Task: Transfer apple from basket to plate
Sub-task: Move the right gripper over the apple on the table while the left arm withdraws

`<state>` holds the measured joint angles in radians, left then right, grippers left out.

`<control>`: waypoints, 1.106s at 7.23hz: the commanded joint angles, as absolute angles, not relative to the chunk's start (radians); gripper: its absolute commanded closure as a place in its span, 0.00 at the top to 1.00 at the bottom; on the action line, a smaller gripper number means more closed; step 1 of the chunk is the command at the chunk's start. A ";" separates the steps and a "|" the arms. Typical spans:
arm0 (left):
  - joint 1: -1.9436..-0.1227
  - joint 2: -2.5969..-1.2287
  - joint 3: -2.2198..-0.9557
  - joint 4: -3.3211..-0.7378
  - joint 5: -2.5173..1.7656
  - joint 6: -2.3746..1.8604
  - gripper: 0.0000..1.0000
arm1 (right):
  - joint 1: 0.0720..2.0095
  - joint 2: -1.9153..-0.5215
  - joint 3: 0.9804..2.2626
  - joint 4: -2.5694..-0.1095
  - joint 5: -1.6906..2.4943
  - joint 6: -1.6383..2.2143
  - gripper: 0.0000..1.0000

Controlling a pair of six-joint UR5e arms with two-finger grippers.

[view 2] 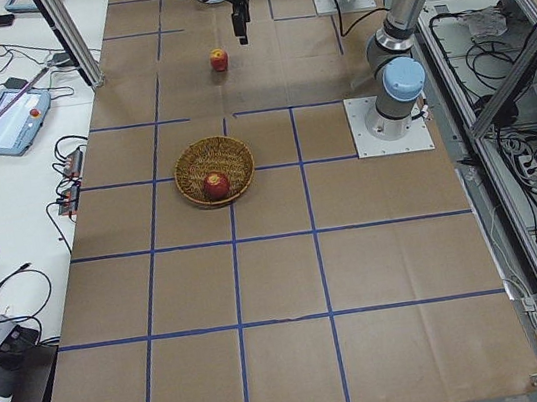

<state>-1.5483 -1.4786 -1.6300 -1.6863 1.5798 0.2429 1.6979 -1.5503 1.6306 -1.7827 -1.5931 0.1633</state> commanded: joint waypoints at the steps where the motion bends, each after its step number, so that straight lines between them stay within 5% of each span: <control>1: -1.523 -1.457 -1.660 -1.684 1.575 0.363 0.99 | 1.839 -1.439 1.631 -1.895 -1.597 0.335 1.00; 8: -1.520 -1.462 -1.689 -1.680 1.575 0.304 0.99 | 2.005 -1.063 1.646 -2.259 -1.675 0.523 1.00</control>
<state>-1.5203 -1.4628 -1.6826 -1.6799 1.5755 0.3255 1.9968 -1.1099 1.6451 -2.2194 -1.6746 0.5076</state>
